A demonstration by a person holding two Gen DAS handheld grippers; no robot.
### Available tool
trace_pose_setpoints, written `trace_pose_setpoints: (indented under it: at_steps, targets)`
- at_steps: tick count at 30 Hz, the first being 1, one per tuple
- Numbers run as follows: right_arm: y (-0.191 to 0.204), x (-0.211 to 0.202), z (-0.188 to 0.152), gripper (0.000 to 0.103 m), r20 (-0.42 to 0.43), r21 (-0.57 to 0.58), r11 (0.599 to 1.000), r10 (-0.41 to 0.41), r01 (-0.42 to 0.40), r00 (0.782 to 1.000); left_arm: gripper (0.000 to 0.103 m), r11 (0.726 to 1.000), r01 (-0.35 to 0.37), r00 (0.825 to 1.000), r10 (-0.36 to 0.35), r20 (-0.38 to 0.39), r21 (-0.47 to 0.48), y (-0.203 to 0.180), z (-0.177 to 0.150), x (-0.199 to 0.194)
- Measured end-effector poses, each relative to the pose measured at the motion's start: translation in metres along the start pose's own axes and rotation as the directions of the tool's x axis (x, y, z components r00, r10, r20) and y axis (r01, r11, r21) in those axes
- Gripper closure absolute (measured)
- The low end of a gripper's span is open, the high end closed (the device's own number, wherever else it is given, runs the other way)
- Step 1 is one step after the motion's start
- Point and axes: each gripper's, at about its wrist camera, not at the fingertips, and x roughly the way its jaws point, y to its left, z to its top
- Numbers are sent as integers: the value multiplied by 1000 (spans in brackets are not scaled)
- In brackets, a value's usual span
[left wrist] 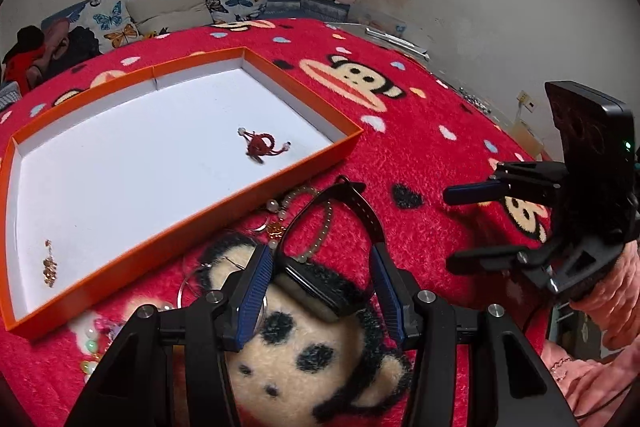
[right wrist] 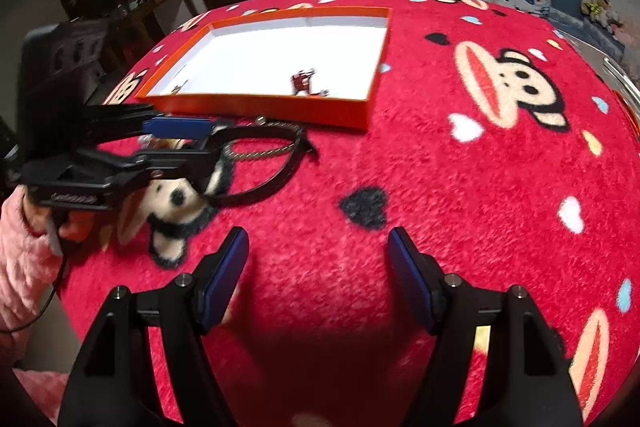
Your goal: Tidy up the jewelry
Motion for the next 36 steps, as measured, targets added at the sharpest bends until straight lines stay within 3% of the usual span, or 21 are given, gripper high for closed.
trace_pose_setpoints:
  at_steps: [7,20,26,29,36]
  targets:
    - [1,-4,-5,30,-8,-16,1000,-8,8,1000,49,1000,6,1000,-6,4,-3,-12,-8,-6]
    - [-4,-7,-14,30,-22,42,998,40,-39,999,41,986,148,988,-143,61,-79,-32,-25,-36]
    - [19,3,-9,30,-35,30,992,126,-125,991,40,983,141,989,-134,69,-120,-19,-30,-41]
    - [32,12,-6,30,-48,35,988,152,-151,987,40,990,101,993,-94,77,-99,-19,-31,-47]
    - [54,26,7,25,-48,83,989,129,-124,991,39,989,48,991,-30,133,-140,6,-36,-77]
